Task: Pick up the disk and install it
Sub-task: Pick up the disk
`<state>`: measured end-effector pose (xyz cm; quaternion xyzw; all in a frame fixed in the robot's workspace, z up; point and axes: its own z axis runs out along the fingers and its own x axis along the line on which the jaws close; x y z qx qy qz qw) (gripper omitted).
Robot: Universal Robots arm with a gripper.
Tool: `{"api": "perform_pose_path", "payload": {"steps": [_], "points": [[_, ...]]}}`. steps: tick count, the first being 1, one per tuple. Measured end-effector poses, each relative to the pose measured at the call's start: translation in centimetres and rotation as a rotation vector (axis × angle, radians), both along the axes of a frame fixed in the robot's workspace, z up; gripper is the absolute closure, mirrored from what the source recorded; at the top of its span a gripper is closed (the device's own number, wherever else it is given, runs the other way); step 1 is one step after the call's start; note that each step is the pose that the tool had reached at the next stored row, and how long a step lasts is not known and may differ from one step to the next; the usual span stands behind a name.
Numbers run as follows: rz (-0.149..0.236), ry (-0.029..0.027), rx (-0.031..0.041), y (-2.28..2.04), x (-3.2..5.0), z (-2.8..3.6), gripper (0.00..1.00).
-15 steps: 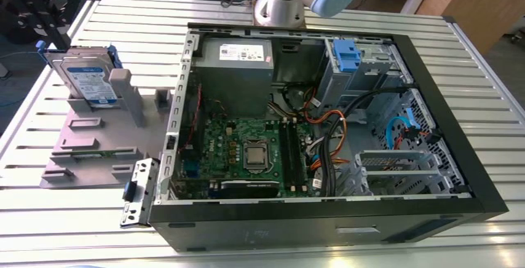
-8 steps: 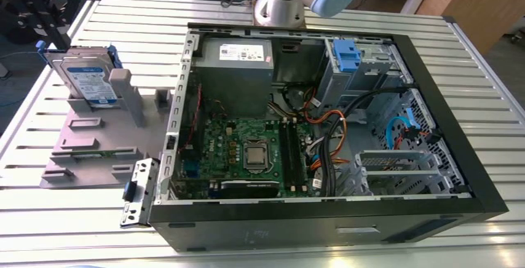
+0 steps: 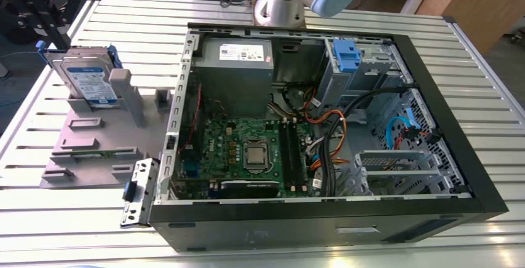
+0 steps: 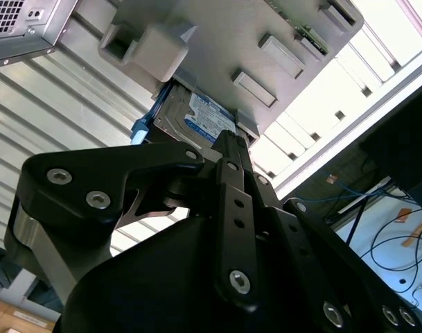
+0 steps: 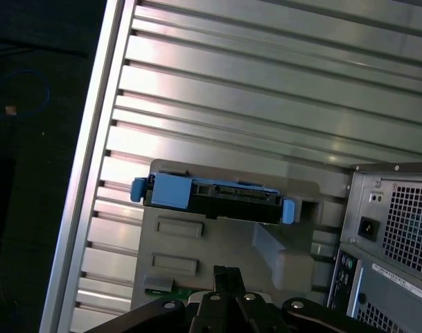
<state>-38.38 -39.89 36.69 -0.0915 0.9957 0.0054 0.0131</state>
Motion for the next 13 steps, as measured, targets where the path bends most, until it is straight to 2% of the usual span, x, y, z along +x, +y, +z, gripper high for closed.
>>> {"api": "perform_pose_path", "payload": {"steps": [13], "points": [[0.014,-0.0001,0.0000,0.00,0.00,0.00,0.89]]}}
